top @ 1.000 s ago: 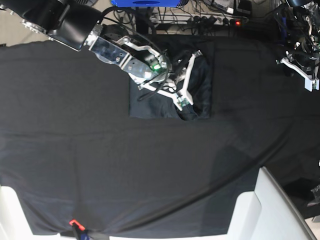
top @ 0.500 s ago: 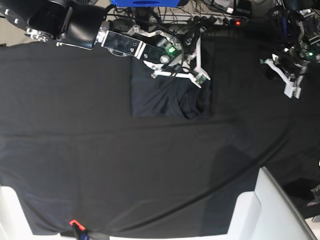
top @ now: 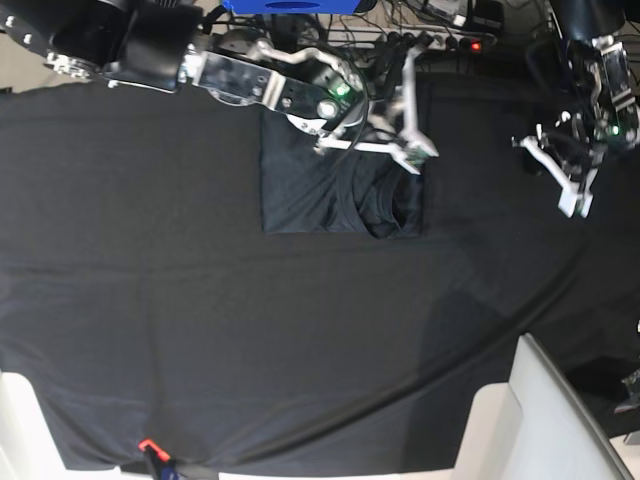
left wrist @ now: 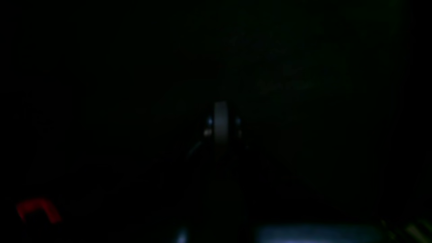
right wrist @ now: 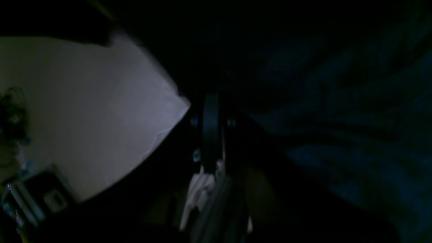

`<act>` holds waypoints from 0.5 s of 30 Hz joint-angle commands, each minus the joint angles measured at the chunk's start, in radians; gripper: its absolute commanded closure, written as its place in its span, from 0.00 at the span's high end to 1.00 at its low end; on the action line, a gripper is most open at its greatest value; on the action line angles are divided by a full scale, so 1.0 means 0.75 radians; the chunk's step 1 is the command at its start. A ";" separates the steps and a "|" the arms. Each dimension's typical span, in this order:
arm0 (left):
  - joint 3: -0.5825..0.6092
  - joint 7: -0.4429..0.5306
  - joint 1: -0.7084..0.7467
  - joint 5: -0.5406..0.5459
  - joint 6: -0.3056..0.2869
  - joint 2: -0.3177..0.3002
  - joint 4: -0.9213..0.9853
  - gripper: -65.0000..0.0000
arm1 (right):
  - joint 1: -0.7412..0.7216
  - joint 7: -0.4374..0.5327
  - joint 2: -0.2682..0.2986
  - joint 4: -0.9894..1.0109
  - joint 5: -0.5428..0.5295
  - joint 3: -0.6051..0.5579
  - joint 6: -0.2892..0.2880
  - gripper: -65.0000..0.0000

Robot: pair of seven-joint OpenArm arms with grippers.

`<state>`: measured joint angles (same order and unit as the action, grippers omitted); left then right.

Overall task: Fold the T-shirt properly
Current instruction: 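Lift the right gripper off the stack and bring the left gripper beside it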

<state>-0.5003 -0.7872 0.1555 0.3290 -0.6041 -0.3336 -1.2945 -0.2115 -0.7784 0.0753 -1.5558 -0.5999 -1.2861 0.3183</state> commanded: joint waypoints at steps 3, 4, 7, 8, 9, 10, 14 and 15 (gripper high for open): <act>-0.021 -0.050 -0.002 0.019 -0.125 -0.027 -0.112 0.00 | 0.013 0.024 -0.001 -0.079 0.009 0.147 0.002 0.04; -0.023 -0.071 0.000 0.019 -0.125 -0.027 -0.122 0.00 | 0.027 0.024 -0.001 -0.079 0.009 0.190 0.002 0.04; -0.023 -0.144 0.013 0.051 -0.125 -0.027 -0.135 0.00 | 0.056 0.022 0.015 -0.077 0.009 0.296 0.002 0.04; -0.023 -0.165 0.015 0.104 -0.125 -0.027 -0.128 0.00 | 0.060 0.022 0.025 -0.077 0.009 0.310 0.002 0.04; -0.023 -0.175 0.021 0.186 -0.125 -0.027 -0.126 0.00 | 0.060 0.022 0.031 -0.075 0.009 0.315 0.002 0.04; -0.023 -0.177 0.031 0.274 -0.125 -0.035 -0.124 0.00 | 0.060 0.024 0.036 -0.075 0.009 0.317 0.002 0.04; -0.023 -0.173 0.076 0.628 -0.125 -0.064 -0.075 0.49 | 0.060 0.024 0.040 -0.050 0.009 0.317 0.002 0.04; -0.023 -0.171 0.080 0.688 -0.125 -0.064 -0.063 0.62 | 0.060 0.024 0.040 -0.034 0.009 0.317 0.002 0.04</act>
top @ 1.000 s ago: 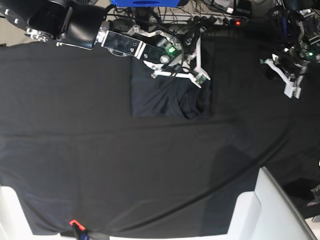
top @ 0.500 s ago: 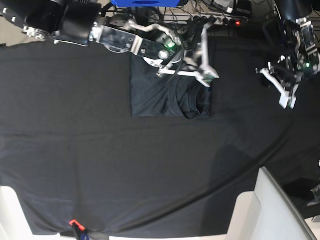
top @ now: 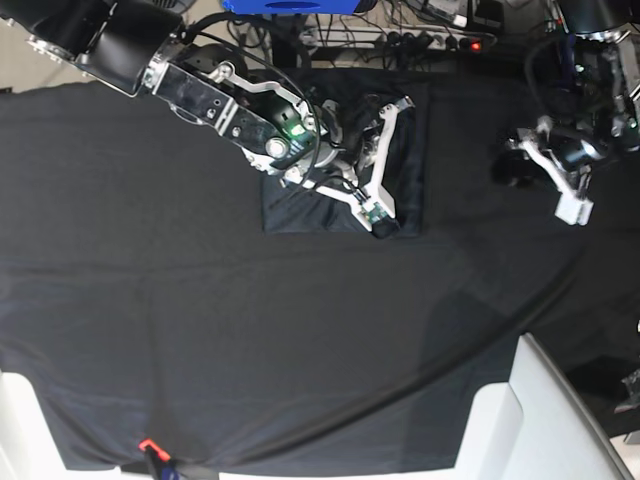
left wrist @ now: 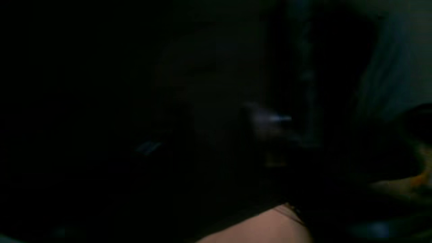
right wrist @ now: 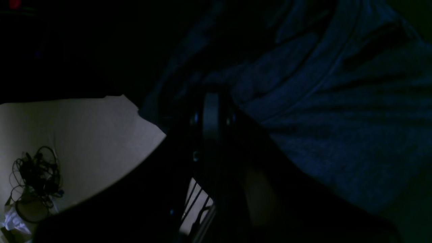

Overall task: Fold the T-shirt properly
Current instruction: 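Lift the right gripper off the stack and bring the left gripper beside it, then pinch the stack's side edge with the left gripper while the right gripper withdraws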

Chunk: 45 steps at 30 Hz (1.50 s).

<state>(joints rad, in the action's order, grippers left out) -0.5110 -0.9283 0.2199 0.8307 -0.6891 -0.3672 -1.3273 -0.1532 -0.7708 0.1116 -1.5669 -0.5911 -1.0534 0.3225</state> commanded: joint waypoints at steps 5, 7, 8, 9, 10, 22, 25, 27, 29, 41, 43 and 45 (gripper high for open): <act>0.005 0.017 -0.010 0.141 -0.012 0.010 0.001 1.00 | -0.008 0.022 -0.021 0.083 -0.003 0.002 -0.003 0.04; 0.003 0.017 -0.014 0.139 -0.012 0.047 -0.005 1.00 | -0.001 0.022 -0.021 0.108 -0.003 0.002 -0.003 0.04; 0.003 0.017 -0.014 0.141 -0.012 0.057 -0.003 1.00 | 0.001 0.022 -0.021 0.116 -0.003 0.002 -0.003 0.04; 0.003 0.017 -0.014 0.141 -0.012 0.071 0.001 1.00 | 0.001 0.022 -0.023 0.124 -0.003 0.002 -0.003 0.04; 0.005 0.017 -0.014 0.135 -0.012 0.086 0.003 1.00 | 0.001 0.022 -0.023 0.130 -0.003 0.002 -0.003 0.04; 0.175 0.019 -0.034 0.031 -0.012 0.214 0.003 1.00 | 0.003 0.022 -0.023 0.130 -0.003 0.000 -0.003 0.04; 0.187 0.058 -0.047 0.031 -0.012 0.225 0.020 1.00 | 0.015 0.022 -0.023 0.130 -0.003 0.000 -0.003 0.04; 0.220 0.099 -0.055 0.029 -0.012 0.225 0.079 1.00 | 0.021 0.022 -0.023 0.130 -0.003 0.002 -0.003 0.04; 0.279 0.138 -0.073 0.019 -0.012 0.223 0.148 1.00 | 0.023 0.024 -0.023 0.130 -0.003 0.002 -0.003 0.04; 0.402 0.263 -0.147 -0.077 -0.012 0.249 0.406 0.95 | 0.099 0.188 0.049 0.114 -0.005 0.029 -0.003 0.04; 0.402 0.263 -0.157 -0.077 -0.012 0.249 0.425 0.80 | 0.158 0.237 0.094 0.081 -0.003 0.100 -0.003 0.04; 0.404 0.263 -0.159 -0.077 -0.012 0.249 0.439 0.67 | 0.215 0.298 0.135 0.032 -0.003 0.180 -0.003 0.04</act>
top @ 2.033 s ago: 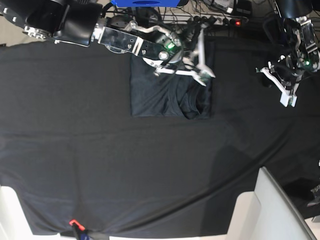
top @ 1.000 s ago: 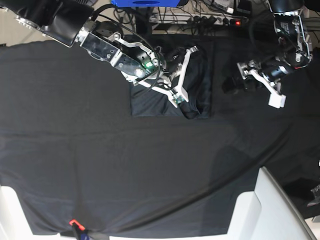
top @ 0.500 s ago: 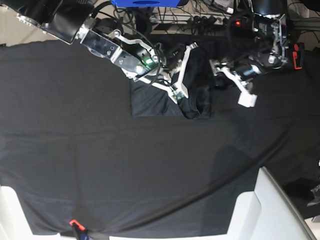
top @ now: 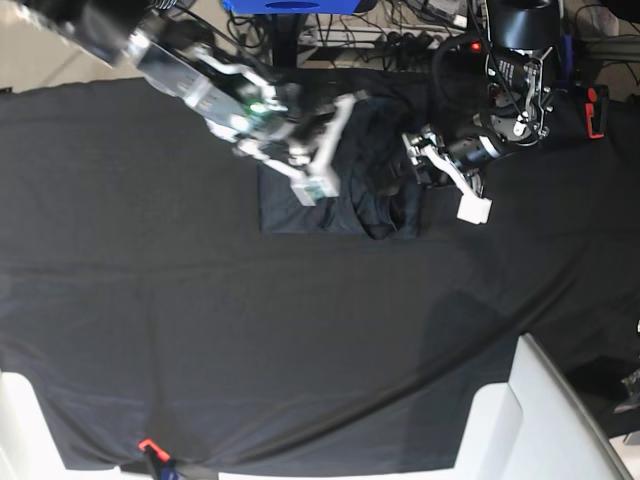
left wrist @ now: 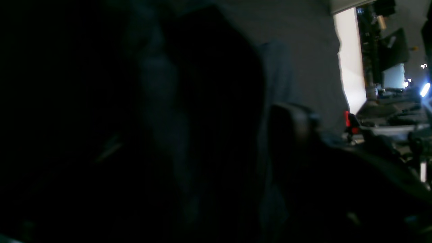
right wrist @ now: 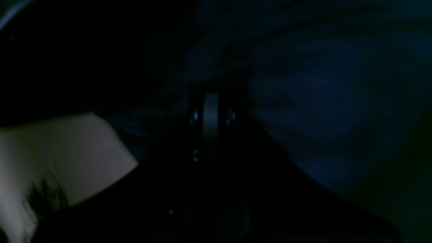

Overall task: Fold the T-shirt properly
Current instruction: 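Pinch the stack's side edge with the left gripper while the right gripper withdraws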

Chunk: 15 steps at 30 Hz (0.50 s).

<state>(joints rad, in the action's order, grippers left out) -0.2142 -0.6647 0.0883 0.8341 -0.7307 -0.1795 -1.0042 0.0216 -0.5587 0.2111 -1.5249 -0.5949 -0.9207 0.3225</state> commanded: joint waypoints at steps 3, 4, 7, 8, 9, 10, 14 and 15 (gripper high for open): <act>0.008 -0.089 0.016 -0.082 0.043 -0.001 0.008 0.52 | 0.081 0.122 0.065 -0.079 0.003 0.159 -0.003 0.04; 0.008 -0.091 0.016 -0.082 0.043 -0.001 0.008 0.47 | 0.109 0.151 0.078 -0.085 0.003 0.218 -0.003 0.04; 0.008 -0.095 0.014 -0.084 0.043 -0.007 0.008 0.27 | 0.201 0.214 0.090 -0.087 0.003 0.445 -0.003 0.04; 0.008 -0.095 0.014 -0.086 0.043 -0.007 0.008 0.18 | 0.226 0.220 0.090 -0.085 0.003 0.519 -0.003 0.04; 0.008 -0.097 0.014 -0.109 0.043 -0.007 0.006 0.07 | 0.248 0.220 0.086 -0.083 0.003 0.596 -0.003 0.04; 0.008 -0.097 0.008 -0.141 0.043 -0.007 0.002 0.00 | 0.265 0.220 0.086 -0.083 0.003 0.662 -0.003 0.04; 0.008 -0.099 -0.012 -0.266 0.043 -0.003 0.010 0.00 | 0.312 0.218 0.094 -0.081 0.005 0.817 -0.010 0.04; 0.008 -0.099 -0.014 -0.281 0.043 -0.003 0.010 0.00 | 0.316 0.218 0.094 -0.081 0.005 0.838 -0.010 0.04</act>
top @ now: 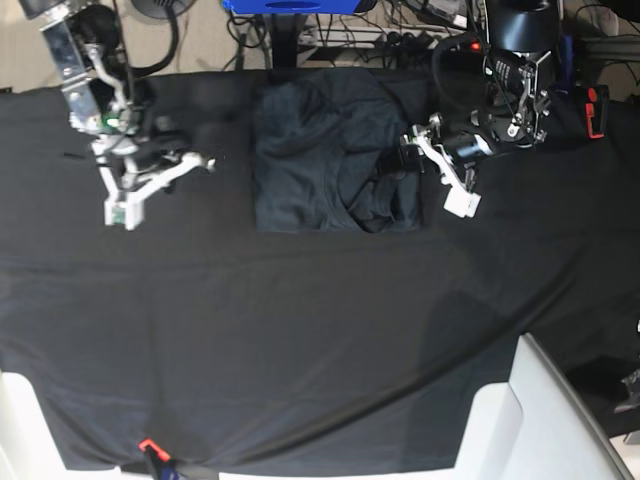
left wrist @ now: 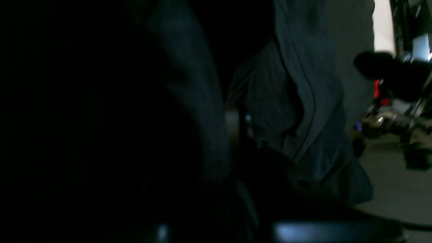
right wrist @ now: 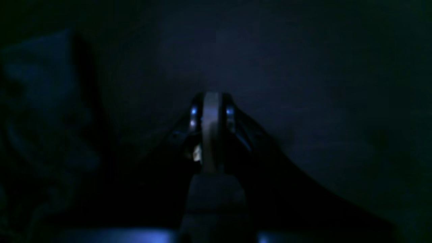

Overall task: Fold the T-shirt properly
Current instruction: 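Pinch the stack's side edge with the left gripper while the right gripper withdraws, then drag the stack edge with the left gripper toward the shirt's center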

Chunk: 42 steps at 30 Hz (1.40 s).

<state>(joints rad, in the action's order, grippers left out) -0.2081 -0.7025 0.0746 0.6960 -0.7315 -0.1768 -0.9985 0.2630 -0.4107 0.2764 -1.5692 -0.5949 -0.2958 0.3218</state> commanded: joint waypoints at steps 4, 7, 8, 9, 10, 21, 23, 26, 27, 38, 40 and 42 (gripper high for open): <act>0.000 -0.050 -0.023 -0.105 0.044 -0.013 0.005 0.00 | 0.004 0.021 0.007 -0.022 0.005 0.027 -0.009 0.04; 0.002 -0.050 -0.031 -0.105 0.044 -0.027 0.005 0.00 | 0.004 0.021 0.007 -0.022 0.005 0.027 -0.009 0.04; 0.002 -0.050 -0.031 -0.105 0.044 -0.027 0.005 0.00 | 0.004 0.021 0.007 -0.022 0.005 0.027 -0.009 0.04; 0.002 -0.050 -0.031 -0.105 0.044 -0.027 0.005 0.00 | 0.004 0.021 0.007 -0.022 0.005 0.027 -0.009 0.04; 0.002 -0.050 -0.031 -0.105 0.044 -0.029 0.005 0.00 | 0.004 0.021 0.007 -0.020 0.005 0.027 -0.009 0.04; 0.332 -0.046 -0.168 -0.107 0.044 -0.232 0.003 0.00 | 0.000 0.021 0.007 -0.020 0.005 0.029 -0.009 0.04; 0.456 -0.044 -0.227 -0.107 0.044 -0.273 0.003 0.00 | 0.000 0.021 0.007 -0.020 0.005 0.029 -0.009 0.04; 0.657 -0.042 -0.334 -0.107 0.044 -0.320 0.003 0.00 | 0.000 0.021 0.007 -0.020 0.005 0.029 -0.009 0.04; 0.722 -0.042 -0.373 -0.121 0.044 -0.330 0.003 0.00 | 0.000 0.021 0.007 -0.020 0.005 0.029 -0.009 0.04; 1.017 -0.048 -0.544 -0.602 0.044 -0.234 -0.004 0.00 | 0.002 0.021 0.007 -0.020 0.005 0.029 -0.009 0.04; 1.019 -0.048 -0.559 -0.708 0.044 -0.199 -0.006 0.00 | 0.000 0.021 0.007 -0.018 0.005 0.029 -0.009 0.04; 1.019 -0.046 -0.561 -0.839 0.044 -0.152 -0.008 0.00 | -0.002 0.021 0.007 -0.014 0.005 0.029 -0.009 0.04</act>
<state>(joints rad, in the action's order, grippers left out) 0.5484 -0.7235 -0.3538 0.1459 -0.7422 -0.3027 -1.0168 0.2695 -0.4141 0.2737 -1.5684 -0.5949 -0.2790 0.3218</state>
